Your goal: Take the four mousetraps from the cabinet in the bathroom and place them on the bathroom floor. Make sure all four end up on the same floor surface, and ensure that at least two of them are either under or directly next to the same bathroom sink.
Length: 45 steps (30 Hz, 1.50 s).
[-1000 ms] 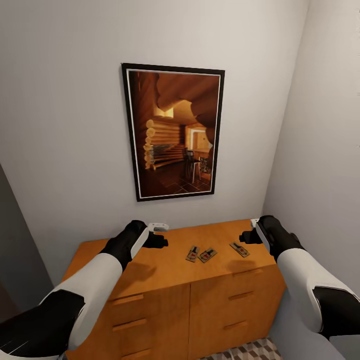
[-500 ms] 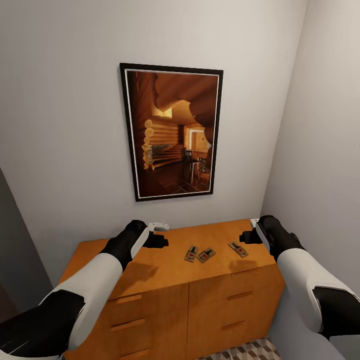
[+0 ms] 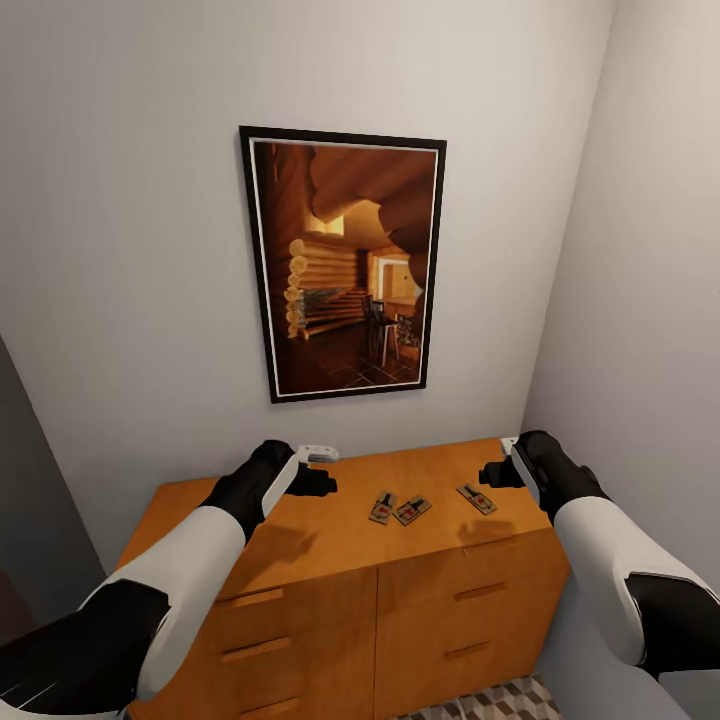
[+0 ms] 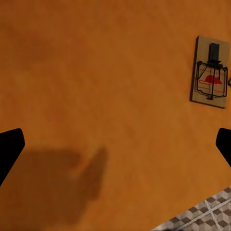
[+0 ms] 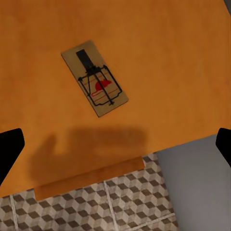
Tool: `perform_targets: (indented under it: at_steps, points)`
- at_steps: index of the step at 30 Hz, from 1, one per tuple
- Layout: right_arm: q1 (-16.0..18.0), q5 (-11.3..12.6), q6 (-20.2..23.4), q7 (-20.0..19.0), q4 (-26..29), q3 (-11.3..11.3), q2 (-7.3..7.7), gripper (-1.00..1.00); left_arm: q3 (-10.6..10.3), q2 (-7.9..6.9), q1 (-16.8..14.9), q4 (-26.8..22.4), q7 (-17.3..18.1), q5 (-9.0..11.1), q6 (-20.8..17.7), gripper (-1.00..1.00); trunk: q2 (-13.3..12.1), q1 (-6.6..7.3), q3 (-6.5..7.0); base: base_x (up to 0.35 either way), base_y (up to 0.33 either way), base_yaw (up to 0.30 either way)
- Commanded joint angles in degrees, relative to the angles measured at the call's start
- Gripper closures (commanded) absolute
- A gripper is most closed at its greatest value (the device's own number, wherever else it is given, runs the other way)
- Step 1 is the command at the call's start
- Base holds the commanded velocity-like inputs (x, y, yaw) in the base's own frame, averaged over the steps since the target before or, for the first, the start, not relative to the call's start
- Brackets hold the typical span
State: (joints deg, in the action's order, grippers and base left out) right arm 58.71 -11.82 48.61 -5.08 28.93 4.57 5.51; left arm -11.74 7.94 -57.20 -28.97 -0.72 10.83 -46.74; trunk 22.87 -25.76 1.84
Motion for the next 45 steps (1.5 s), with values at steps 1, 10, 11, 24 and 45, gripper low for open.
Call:
perform_targets:
  at_steps: [1,10,11,24,45]
  points:
    - [0.0,-0.6,0.2,-0.5,0.1,0.3,-0.03,-1.00,-0.2,-0.04,0.0,0.0,-0.1,0.2,-0.2,-1.00,0.0,-0.02,-0.03,0.000,0.000,0.000]
    - [0.0,-0.7,0.3,-0.4,0.1,0.4,-0.13,-1.00,-0.2,0.19,0.0,-0.1,-0.1,0.2,-0.2,-1.00,0.0,-0.02,-0.03,0.000,0.000,0.000]
    - [0.0,-0.7,0.3,-0.4,0.1,0.4,-0.13,-1.00,-0.3,0.22,0.0,0.0,-0.1,0.2,-0.2,-1.00,0.0,-0.02,-0.03,0.007,-0.005,0.000]
    - [0.0,-0.6,0.3,-0.4,0.1,0.4,-0.14,-1.00,-0.1,0.25,0.0,0.4,-0.2,0.2,-0.2,-1.00,0.0,-0.02,-0.03,0.134,-0.100,0.000]
    - [0.0,-0.4,0.5,-0.5,-0.6,0.4,-0.17,-1.00,-0.2,0.31,0.0,0.6,-0.2,0.4,-0.2,-1.00,0.0,-0.02,-0.03,0.067,-0.016,0.000]
